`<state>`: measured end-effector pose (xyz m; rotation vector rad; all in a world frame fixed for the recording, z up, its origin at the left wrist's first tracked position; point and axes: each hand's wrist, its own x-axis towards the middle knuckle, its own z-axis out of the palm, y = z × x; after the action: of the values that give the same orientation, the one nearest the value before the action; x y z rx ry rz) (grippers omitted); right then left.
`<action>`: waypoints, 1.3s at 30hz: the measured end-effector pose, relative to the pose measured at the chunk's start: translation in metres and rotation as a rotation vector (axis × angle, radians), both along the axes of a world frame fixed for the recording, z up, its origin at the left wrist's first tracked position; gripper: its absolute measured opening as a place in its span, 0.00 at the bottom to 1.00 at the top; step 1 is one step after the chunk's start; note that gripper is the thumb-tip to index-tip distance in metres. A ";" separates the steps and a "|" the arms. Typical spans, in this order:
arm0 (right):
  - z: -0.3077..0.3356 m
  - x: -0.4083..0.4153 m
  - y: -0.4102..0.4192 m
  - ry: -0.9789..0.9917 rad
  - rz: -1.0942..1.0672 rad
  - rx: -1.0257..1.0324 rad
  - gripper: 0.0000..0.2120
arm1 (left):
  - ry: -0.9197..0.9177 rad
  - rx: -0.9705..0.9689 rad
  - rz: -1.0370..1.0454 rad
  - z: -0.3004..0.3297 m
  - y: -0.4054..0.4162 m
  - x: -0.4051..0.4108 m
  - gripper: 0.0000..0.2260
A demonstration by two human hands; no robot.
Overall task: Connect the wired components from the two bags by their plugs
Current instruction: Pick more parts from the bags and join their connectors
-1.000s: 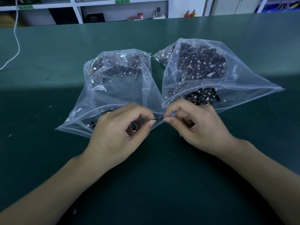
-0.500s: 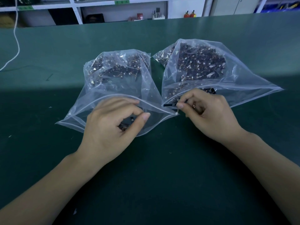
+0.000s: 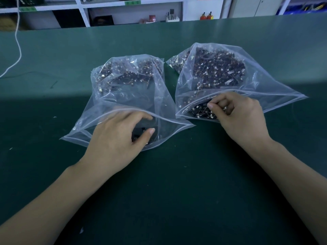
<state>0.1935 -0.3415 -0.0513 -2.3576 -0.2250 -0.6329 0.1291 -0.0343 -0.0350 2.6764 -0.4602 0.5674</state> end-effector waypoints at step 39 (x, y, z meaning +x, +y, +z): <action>0.003 -0.021 0.025 -0.122 0.263 0.034 0.04 | -0.103 -0.102 -0.175 0.007 0.000 0.000 0.05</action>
<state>0.1722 -0.3170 -0.0478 -2.2083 -0.5641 -0.6452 0.1289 -0.0339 -0.0283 2.4881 -0.6678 0.6601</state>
